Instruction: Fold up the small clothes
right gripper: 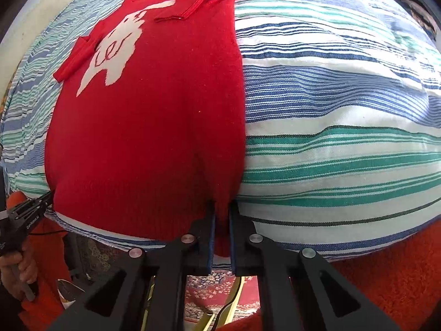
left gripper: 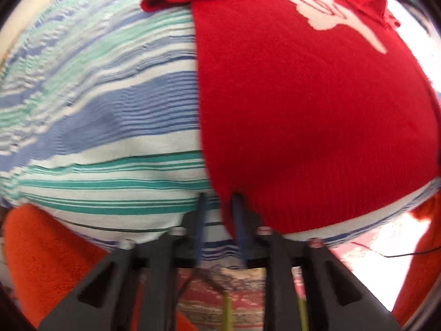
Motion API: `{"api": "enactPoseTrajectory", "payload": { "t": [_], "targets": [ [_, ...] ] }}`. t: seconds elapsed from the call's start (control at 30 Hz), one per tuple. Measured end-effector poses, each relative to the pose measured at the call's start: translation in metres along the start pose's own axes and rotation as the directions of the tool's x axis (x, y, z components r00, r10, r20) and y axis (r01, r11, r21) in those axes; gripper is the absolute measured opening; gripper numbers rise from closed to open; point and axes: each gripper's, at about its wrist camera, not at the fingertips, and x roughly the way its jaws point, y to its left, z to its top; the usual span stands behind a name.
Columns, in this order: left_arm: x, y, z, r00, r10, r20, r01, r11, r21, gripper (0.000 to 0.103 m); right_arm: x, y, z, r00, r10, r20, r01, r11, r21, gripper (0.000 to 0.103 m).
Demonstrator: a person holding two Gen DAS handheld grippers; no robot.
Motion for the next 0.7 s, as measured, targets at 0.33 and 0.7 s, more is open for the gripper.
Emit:
{"api": "enactPoseTrajectory", "payload": {
  "t": [0.33,0.7],
  "targets": [
    [-0.028,0.056,-0.006,0.997,-0.072,0.002,0.071,0.983,-0.169,0.091,-0.043,-0.023,-0.013,0.999,-0.038,-0.016,0.038,0.999,0.011,0.072],
    [-0.019,0.143,-0.018,0.995,-0.059,0.076,0.088,0.878,-0.47,0.091,-0.099,0.059,0.084,0.92,-0.043,0.389,0.295,0.728,-0.619,0.071]
  ]
}}
